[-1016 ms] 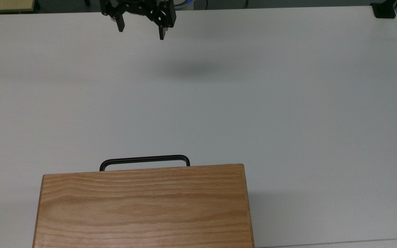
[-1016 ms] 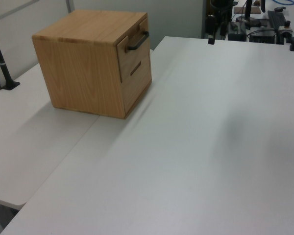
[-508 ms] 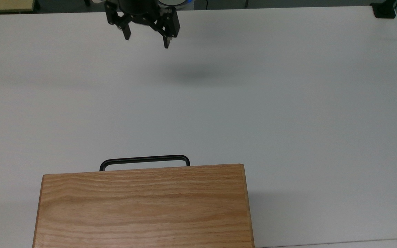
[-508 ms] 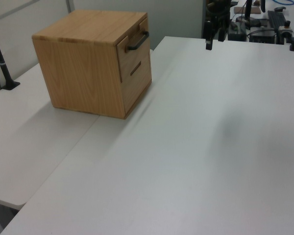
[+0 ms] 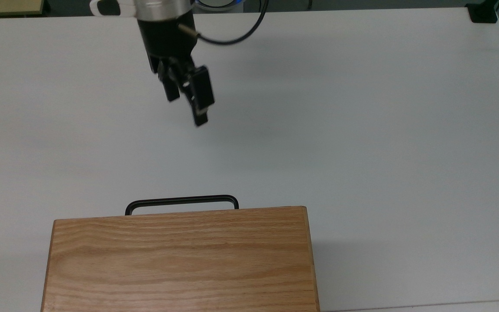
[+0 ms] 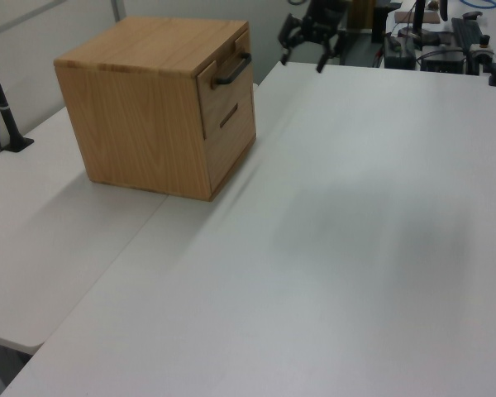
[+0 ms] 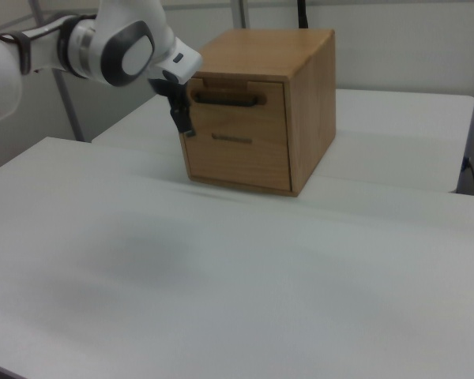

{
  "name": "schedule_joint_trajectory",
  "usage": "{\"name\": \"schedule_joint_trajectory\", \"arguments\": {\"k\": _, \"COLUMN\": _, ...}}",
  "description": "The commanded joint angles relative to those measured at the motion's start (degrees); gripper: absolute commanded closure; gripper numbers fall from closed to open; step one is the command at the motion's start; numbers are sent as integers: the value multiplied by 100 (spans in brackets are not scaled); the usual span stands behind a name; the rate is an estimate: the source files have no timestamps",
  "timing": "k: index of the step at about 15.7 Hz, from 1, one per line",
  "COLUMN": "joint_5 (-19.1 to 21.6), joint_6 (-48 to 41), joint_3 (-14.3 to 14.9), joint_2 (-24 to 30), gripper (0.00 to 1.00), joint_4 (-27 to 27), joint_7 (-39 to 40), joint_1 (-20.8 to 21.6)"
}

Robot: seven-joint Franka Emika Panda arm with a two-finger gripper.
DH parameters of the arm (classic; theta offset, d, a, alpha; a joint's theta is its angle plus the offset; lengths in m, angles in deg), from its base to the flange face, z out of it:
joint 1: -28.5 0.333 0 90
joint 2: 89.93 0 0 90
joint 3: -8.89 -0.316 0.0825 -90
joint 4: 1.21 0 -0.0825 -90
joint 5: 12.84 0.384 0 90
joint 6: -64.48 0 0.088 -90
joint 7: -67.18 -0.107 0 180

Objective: Open the drawer by sliding it
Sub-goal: 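Move the gripper down to the black handle of the upper drawer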

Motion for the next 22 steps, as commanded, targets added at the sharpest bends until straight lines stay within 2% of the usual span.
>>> {"name": "schedule_joint_trajectory", "arguments": {"k": 1, "joint_5": 91, "joint_6": 1266, "joint_3": 176, "joint_2": -517, "gripper": 7, "joint_4": 440, "joint_7": -1674, "joint_1": 65}}
{"name": "schedule_joint_trajectory", "arguments": {"k": 4, "joint_5": 56, "joint_6": 1955, "joint_3": 615, "joint_2": -964, "gripper": 8, "joint_4": 843, "joint_7": -2590, "joint_1": 433}}
{"name": "schedule_joint_trajectory", "arguments": {"k": 7, "joint_5": 47, "joint_6": 2140, "joint_3": 1038, "joint_2": -1519, "gripper": 16, "joint_4": 1397, "joint_7": -2776, "joint_1": 768}}
{"name": "schedule_joint_trajectory", "arguments": {"k": 9, "joint_5": 47, "joint_6": 2315, "joint_3": 1152, "joint_2": -1651, "gripper": 18, "joint_4": 1416, "joint_7": -2785, "joint_1": 908}}
{"name": "schedule_joint_trajectory", "arguments": {"k": 13, "joint_5": 30, "joint_6": 2404, "joint_3": 1153, "joint_2": -1853, "gripper": 26, "joint_4": 1416, "joint_7": -2776, "joint_1": 962}}
{"name": "schedule_joint_trajectory", "arguments": {"k": 16, "joint_5": 12, "joint_6": 2404, "joint_3": 1126, "joint_2": -1889, "gripper": 42, "joint_4": 1399, "joint_7": -2776, "joint_1": 979}}
{"name": "schedule_joint_trajectory", "arguments": {"k": 17, "joint_5": -32, "joint_6": 2404, "joint_3": 1126, "joint_2": -1898, "gripper": 52, "joint_4": 1390, "joint_7": -2776, "joint_1": 1023}}
{"name": "schedule_joint_trajectory", "arguments": {"k": 19, "joint_5": -102, "joint_6": 2404, "joint_3": 1109, "joint_2": -1889, "gripper": 80, "joint_4": 1372, "joint_7": -2776, "joint_1": 1041}}
{"name": "schedule_joint_trajectory", "arguments": {"k": 20, "joint_5": -102, "joint_6": 2404, "joint_3": 1109, "joint_2": -1889, "gripper": 90, "joint_4": 1372, "joint_7": -2776, "joint_1": 1041}}
{"name": "schedule_joint_trajectory", "arguments": {"k": 22, "joint_5": -120, "joint_6": 2395, "joint_3": 1100, "joint_2": -1880, "gripper": 94, "joint_4": 1337, "joint_7": -2759, "joint_1": 1041}}
